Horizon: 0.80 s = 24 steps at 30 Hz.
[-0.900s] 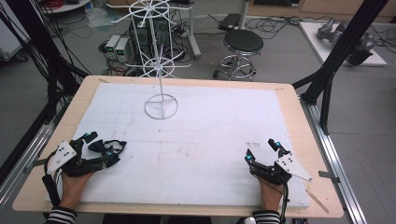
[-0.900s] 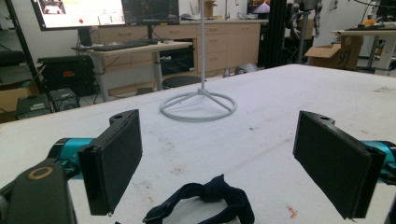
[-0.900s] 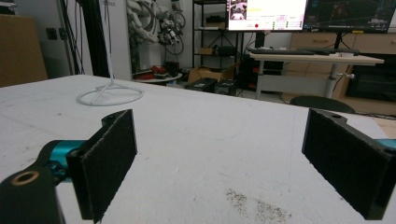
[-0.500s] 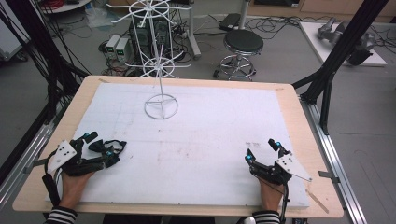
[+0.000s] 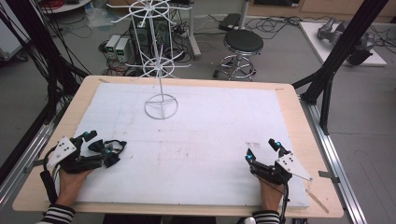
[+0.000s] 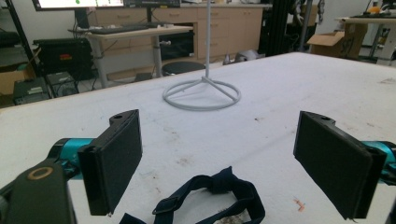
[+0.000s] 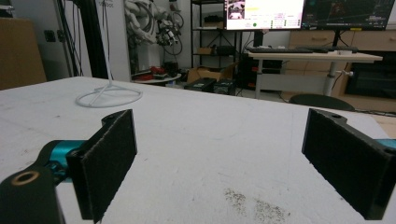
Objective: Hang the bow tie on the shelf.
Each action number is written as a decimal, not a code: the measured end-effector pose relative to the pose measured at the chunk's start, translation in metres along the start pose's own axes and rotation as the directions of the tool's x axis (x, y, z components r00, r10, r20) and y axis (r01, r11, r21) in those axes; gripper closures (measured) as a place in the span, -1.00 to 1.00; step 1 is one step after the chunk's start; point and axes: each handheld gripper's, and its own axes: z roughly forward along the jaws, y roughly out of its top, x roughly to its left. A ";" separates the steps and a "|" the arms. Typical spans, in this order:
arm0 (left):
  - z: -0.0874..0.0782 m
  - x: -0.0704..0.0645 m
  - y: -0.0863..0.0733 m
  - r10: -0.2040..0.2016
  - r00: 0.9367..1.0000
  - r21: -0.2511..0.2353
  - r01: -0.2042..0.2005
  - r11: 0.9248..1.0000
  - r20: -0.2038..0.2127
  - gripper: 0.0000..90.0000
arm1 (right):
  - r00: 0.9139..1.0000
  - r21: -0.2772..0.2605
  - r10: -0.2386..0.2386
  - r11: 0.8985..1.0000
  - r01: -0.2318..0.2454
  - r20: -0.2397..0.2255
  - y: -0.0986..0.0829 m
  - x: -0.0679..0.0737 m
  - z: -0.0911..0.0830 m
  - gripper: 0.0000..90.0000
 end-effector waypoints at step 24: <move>0.020 0.026 0.040 0.034 0.998 0.318 -0.049 0.947 0.053 -0.64 | 1.000 0.002 0.002 1.000 -0.002 -0.001 0.000 0.000 0.000 -0.79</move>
